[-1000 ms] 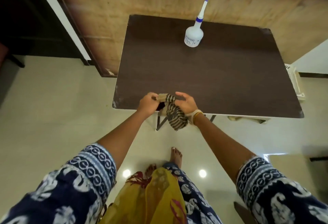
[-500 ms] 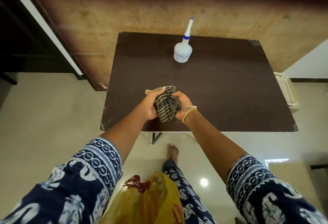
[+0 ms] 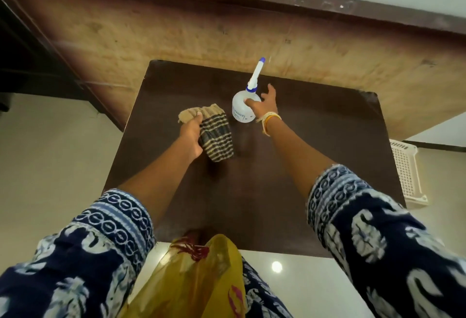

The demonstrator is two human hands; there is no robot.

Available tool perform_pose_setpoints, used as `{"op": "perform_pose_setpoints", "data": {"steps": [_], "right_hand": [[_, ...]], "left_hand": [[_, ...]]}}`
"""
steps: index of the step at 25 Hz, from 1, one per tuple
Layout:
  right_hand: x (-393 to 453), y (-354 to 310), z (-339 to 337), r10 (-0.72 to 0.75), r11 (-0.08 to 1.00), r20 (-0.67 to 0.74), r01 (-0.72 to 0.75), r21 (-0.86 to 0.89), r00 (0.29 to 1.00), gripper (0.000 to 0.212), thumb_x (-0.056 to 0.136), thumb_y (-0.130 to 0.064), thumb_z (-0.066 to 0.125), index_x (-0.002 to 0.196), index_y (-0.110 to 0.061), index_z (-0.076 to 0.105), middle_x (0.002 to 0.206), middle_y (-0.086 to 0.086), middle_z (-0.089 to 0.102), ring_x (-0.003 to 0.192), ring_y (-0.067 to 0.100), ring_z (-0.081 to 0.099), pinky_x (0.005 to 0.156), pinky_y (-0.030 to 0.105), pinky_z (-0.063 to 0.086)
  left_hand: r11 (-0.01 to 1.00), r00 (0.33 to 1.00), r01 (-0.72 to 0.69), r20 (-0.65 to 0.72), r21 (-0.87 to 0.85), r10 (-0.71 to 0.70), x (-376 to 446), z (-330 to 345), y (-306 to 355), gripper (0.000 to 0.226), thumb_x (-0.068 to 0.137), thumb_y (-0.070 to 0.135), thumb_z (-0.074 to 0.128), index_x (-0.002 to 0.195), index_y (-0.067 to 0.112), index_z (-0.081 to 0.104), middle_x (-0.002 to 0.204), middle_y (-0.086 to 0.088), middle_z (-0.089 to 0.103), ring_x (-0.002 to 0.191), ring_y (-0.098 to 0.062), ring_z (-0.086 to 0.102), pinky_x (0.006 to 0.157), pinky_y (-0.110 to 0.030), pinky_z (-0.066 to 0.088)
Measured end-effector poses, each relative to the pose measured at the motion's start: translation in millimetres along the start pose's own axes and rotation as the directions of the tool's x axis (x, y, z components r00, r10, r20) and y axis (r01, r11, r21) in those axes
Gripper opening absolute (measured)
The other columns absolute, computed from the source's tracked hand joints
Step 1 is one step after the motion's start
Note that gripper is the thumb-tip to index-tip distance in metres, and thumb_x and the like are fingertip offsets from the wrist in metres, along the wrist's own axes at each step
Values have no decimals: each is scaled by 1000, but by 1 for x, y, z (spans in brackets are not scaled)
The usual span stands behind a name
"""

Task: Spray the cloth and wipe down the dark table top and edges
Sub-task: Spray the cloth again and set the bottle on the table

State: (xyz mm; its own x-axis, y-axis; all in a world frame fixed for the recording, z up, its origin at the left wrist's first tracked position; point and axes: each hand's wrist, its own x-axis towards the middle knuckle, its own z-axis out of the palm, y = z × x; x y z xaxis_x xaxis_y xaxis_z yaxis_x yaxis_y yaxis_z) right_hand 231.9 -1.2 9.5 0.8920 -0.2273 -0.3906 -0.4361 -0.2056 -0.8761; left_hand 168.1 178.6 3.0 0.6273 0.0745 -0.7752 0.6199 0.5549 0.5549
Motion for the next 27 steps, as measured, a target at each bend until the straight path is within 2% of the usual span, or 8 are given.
{"op": "perform_pose_setpoints", "data": {"steps": [5, 8, 13, 15, 18, 22, 25, 27], "right_hand": [[58, -4, 5, -106, 987, 96, 117, -114, 990, 107, 71, -35, 85, 152, -24, 17, 141, 9, 51, 124, 28, 52, 109, 43, 40], [65, -2, 6, -178, 955, 156, 209, -212, 972, 78, 80, -37, 76, 144, -19, 35, 103, 0, 63, 98, 21, 60, 94, 32, 47], [41, 22, 0, -96, 995, 177, 88, 54, 979, 53, 77, -30, 66, 123, -5, 56, 54, 2, 59, 43, 19, 54, 62, 35, 52], [12, 26, -14, 6, 999, 340, -20, 37, 940, 54, 90, -30, 61, 136, -4, 49, 60, -1, 65, 37, 20, 52, 51, 32, 51], [-39, 35, -28, 158, 986, 520, -167, -30, 839, 40, 98, -36, 52, 124, -7, 56, 88, 14, 68, 50, 23, 57, 48, 32, 50], [-98, 42, -25, 174, 966, 571, -250, 58, 803, 41, 95, -38, 53, 122, -8, 58, 115, 17, 68, 59, 24, 53, 51, 31, 50], [-124, 39, -12, 157, 965, 594, -252, 79, 789, 44, 97, -41, 49, 111, -2, 64, 112, 18, 70, 45, 15, 43, 46, 26, 45], [-137, 37, -3, 160, 972, 565, -230, 55, 809, 45, 98, -42, 47, 108, -1, 64, 104, 17, 71, 44, 13, 42, 45, 25, 44]], "left_hand": [[993, 1000, 1, -16, -114, -3, 25, 5, 12, 43, 97, 40, 54, 128, 10, 57, 118, -15, 69, 102, -34, 69, 76, -51, 56], [988, 1000, 5, -16, -155, -8, 33, 9, 15, 38, 99, 37, 52, 125, 9, 57, 117, -17, 69, 103, -35, 68, 76, -52, 55], [989, 999, 26, 51, -146, -19, 33, 10, 8, 39, 99, 36, 50, 125, 8, 59, 121, -18, 67, 108, -36, 66, 85, -53, 52], [991, 995, 36, 92, -132, -24, 29, 7, 5, 33, 100, 31, 48, 121, 8, 60, 122, -18, 67, 110, -35, 65, 91, -54, 50], [992, 985, 77, 162, -101, -60, 18, -2, -4, 31, 101, 31, 45, 114, 8, 62, 126, -18, 64, 114, -35, 62, 96, -53, 47], [993, 960, 112, 261, -34, -100, 5, -18, -12, 37, 101, 32, 43, 123, 8, 61, 124, -20, 65, 112, -35, 63, 89, -51, 49], [993, 932, 114, 346, 13, -111, -10, -29, -10, 39, 102, 32, 38, 114, 5, 65, 107, -20, 71, 98, -34, 66, 85, -47, 50], [994, 926, 104, 362, 38, -111, -15, -36, -5, 39, 102, 32, 40, 121, 6, 62, 114, -20, 69, 103, -34, 66, 86, -47, 51]]}}
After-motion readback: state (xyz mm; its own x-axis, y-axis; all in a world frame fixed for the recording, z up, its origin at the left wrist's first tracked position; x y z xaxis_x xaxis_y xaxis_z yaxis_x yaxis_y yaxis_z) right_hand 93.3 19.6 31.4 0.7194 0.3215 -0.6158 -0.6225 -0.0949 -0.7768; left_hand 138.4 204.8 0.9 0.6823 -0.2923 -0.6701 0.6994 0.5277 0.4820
